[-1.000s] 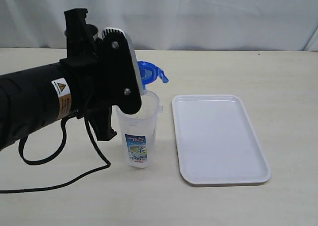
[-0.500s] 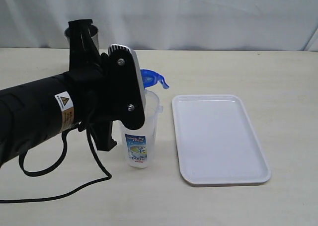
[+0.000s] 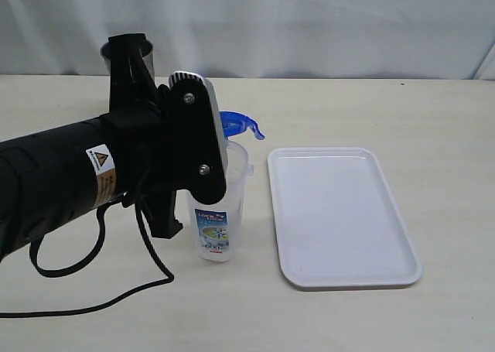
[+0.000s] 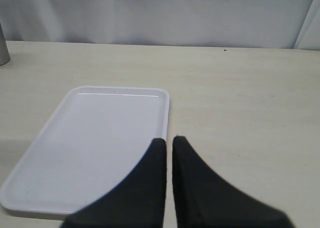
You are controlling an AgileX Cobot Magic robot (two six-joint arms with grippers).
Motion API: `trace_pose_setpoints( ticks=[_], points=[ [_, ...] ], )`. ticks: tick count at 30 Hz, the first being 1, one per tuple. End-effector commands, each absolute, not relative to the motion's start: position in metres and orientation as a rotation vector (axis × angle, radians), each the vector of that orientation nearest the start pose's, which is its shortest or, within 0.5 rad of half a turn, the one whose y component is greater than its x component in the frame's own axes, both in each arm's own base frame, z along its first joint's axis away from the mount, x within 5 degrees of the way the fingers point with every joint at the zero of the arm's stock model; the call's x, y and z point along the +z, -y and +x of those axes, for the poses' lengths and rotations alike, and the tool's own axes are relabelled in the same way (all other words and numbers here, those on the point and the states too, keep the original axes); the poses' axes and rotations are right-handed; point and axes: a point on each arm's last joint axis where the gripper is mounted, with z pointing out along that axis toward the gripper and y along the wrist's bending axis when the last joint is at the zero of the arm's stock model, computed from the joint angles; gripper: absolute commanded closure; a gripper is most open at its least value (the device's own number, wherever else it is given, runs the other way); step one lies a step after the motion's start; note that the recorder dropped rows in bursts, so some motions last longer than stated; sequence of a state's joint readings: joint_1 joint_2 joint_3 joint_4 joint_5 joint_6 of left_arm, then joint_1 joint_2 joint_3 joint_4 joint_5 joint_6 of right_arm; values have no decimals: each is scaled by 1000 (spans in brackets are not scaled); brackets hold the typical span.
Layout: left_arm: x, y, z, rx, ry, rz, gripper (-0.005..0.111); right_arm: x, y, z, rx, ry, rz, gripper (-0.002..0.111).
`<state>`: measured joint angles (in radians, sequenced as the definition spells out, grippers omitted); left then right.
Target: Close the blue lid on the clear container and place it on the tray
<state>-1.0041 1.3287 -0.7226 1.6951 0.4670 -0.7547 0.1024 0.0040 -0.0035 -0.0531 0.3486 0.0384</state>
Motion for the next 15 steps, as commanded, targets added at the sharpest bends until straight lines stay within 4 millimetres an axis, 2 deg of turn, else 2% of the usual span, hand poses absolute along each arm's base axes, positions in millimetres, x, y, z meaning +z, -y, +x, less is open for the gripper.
trace_pose_setpoints(
  ticks=[1,15],
  points=[
    [266,208,178,425,-1343,1483,107,182,-3,53,38,-1827,-88,104],
    [269,208,178,462,-1291,1497,107,182,-3,53,38,-1827,-88,104]
  ],
)
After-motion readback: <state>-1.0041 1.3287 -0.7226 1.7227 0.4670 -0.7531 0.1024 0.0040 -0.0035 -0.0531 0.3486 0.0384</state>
